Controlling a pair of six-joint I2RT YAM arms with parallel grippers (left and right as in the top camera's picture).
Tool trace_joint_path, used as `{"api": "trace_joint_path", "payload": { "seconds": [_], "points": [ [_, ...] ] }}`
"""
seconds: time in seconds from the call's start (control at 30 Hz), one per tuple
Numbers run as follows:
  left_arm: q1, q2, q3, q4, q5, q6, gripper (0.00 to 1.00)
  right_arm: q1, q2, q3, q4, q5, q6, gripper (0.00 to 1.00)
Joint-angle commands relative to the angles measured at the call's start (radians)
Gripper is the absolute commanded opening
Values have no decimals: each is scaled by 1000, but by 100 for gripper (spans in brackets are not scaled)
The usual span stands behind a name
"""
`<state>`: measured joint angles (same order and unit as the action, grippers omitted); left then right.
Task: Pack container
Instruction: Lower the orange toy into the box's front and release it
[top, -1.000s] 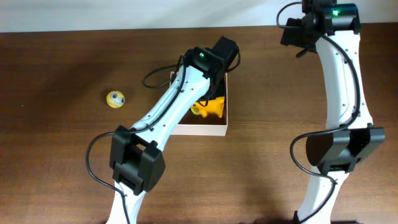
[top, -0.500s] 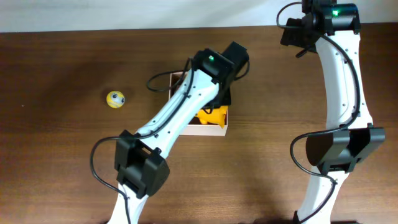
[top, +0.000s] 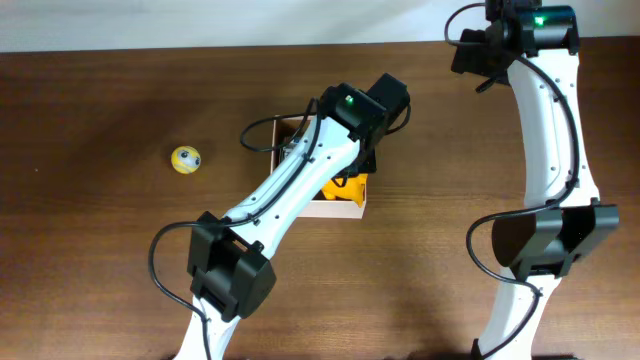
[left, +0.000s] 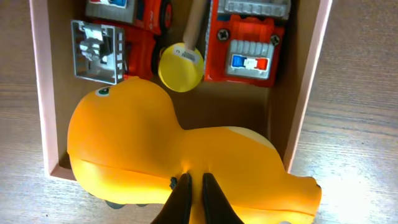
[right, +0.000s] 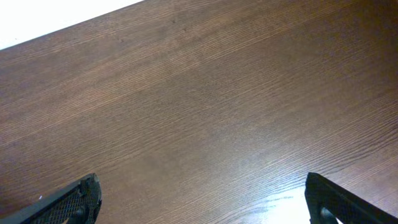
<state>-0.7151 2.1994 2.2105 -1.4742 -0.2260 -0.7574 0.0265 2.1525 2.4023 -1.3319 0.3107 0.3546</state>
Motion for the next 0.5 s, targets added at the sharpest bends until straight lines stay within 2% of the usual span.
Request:
{"api": "trace_joint_path", "payload": {
  "seconds": [0.0,0.47],
  "points": [
    [0,9,-7,-3,-33,-17,3,-7,-3,-5,1,12,-6,99],
    [0,13,-122,27,-40,-73,3,-7,-3,-5,1,12,-6,99]
  ]
}}
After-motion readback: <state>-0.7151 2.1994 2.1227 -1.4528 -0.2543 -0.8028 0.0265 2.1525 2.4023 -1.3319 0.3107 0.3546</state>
